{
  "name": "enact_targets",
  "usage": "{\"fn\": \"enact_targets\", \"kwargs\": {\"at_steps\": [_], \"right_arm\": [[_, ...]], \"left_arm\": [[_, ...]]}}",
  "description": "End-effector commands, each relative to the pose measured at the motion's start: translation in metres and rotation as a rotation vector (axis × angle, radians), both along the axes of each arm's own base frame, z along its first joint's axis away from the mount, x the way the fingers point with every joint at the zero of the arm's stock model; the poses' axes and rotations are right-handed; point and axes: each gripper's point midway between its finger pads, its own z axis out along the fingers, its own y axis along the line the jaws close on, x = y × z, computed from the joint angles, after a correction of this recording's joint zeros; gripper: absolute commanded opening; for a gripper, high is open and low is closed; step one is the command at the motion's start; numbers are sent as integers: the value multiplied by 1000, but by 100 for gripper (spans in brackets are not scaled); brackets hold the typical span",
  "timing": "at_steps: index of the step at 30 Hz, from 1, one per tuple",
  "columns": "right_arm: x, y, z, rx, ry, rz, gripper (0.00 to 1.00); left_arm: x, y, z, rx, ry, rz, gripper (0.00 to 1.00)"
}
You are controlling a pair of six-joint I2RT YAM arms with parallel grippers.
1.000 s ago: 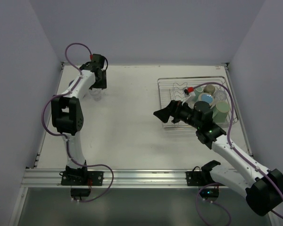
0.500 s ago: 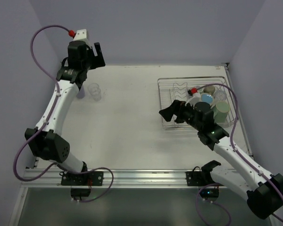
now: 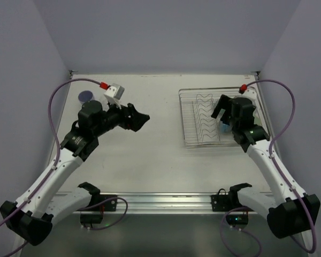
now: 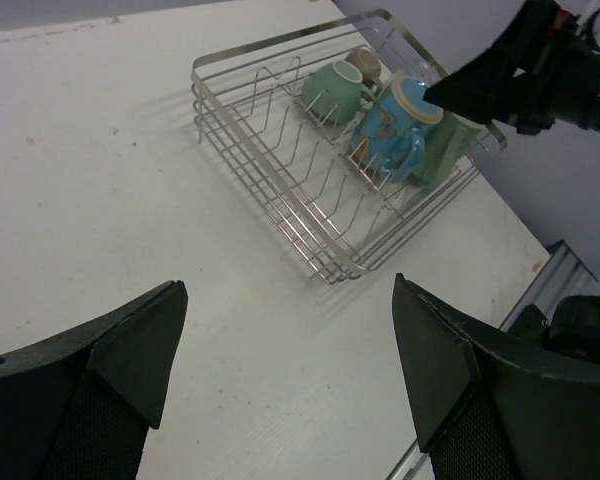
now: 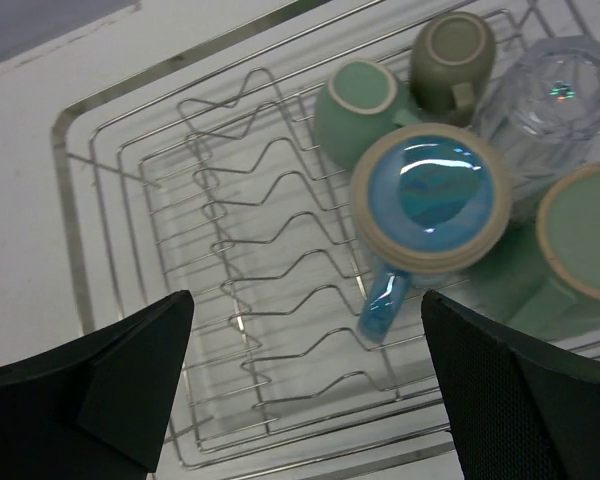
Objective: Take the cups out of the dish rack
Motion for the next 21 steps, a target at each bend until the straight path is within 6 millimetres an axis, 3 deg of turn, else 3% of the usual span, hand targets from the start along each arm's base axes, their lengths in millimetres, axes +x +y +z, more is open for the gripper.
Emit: {"fn": "enact_targets", "kwargs": {"at_steps": [1, 2, 3, 6, 10, 16, 21], "right_arm": [[10, -41, 11, -95, 24, -130, 99], [16, -43, 3, -110, 59, -128, 99], [22, -42, 9, -112, 55, -126, 99], [31, -51, 5, -153, 103, -144, 99], [39, -59, -6, -147, 157, -134, 99], [44, -75, -29, -183, 250, -166, 99], [46, -68, -43, -141, 281, -111, 99]], "left_arm": [[-33, 15, 28, -15, -145, -33, 90], [-32, 23, 28, -10, -157, 12, 91], [-35, 25, 25, -12, -166, 17, 91], [-39, 30, 15, -6, -198, 30, 91], [-38, 24, -6, 56, -167, 27, 91], [-43, 19, -7, 70, -173, 6, 91], [-43, 16, -9, 72, -164, -7, 91]]}}
